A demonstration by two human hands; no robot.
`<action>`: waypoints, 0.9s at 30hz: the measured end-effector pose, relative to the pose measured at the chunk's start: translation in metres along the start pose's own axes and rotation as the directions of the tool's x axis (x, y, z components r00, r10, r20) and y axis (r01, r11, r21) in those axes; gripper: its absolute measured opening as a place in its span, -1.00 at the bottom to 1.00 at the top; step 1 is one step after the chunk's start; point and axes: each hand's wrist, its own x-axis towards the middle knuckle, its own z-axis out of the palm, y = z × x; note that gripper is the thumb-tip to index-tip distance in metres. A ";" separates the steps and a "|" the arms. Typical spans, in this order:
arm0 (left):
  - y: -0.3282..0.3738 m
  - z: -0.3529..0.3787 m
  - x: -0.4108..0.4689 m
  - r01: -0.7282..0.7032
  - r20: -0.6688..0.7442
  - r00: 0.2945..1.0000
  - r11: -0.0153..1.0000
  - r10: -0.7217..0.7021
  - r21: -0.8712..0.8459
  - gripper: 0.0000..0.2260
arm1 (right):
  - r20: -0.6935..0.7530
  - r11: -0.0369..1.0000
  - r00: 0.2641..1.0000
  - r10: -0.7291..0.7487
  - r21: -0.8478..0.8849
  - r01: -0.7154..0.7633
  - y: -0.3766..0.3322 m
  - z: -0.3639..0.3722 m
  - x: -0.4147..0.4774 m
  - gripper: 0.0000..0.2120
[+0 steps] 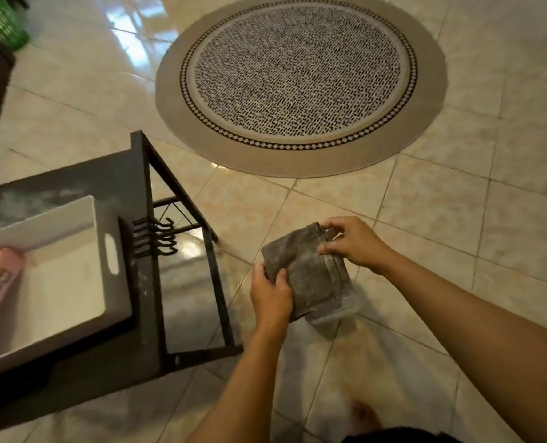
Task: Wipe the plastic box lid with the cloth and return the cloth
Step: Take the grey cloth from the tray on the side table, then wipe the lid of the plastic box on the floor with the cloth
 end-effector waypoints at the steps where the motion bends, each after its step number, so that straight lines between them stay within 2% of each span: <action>1: -0.012 0.004 0.003 -0.006 0.005 1.000 1.000 0.006 0.004 -0.84 | 0.000 1.000 1.000 -0.002 -0.015 0.002 0.011 0.004 0.001 -0.66; 4: -0.036 0.013 0.008 -0.035 0.016 0.999 0.999 0.035 0.013 -0.79 | -0.029 0.996 0.998 -0.053 -0.075 0.051 0.038 0.017 0.004 -0.64; 7: -0.049 0.020 0.012 -0.086 0.008 0.996 0.993 0.085 0.084 -0.78 | -0.185 0.993 0.979 -0.090 -0.090 0.075 0.055 0.021 0.002 -0.67; 9: -0.052 0.023 0.013 -0.092 0.004 0.996 0.987 0.093 0.133 -0.80 | -0.226 0.997 0.973 -0.052 -0.070 0.037 0.069 0.020 -0.003 -0.65; 10: -0.052 0.025 0.014 -0.088 -0.004 0.996 0.984 0.090 0.157 -0.74 | -0.204 0.999 0.979 -0.007 -0.053 -0.004 0.078 0.019 -0.007 -0.63; 12: -0.052 0.028 0.013 -0.097 -0.019 0.994 0.962 0.106 0.255 -0.46 | -0.105 0.995 0.991 0.087 -0.031 -0.090 0.094 0.017 -0.016 -0.58; 14: -0.052 0.028 0.006 -0.183 -0.013 0.977 0.876 0.211 0.445 -0.20 | 0.009 0.988 0.988 0.152 0.036 -0.152 0.106 0.017 -0.026 -0.57; 15: -0.051 0.029 0.001 -0.266 0.028 0.954 0.799 0.299 0.540 -0.15 | 0.050 0.980 0.984 0.174 0.087 -0.177 0.109 0.017 -0.030 -0.57; 17: -0.048 0.035 -0.006 -0.437 0.186 0.885 0.628 0.427 0.644 -0.14 | 0.071 0.968 0.981 0.182 0.161 -0.191 0.115 0.018 -0.034 -0.56; 20: -0.042 0.052 -0.005 -0.526 0.337 0.838 0.471 0.429 0.709 -0.16 | 0.075 0.969 0.988 0.132 0.200 -0.145 0.115 0.022 -0.034 -0.56; 27: -0.046 0.055 0.016 -0.473 0.381 0.880 0.434 0.284 0.767 -0.13 | 0.093 0.961 0.995 0.030 0.270 -0.054 0.116 0.023 -0.016 -0.49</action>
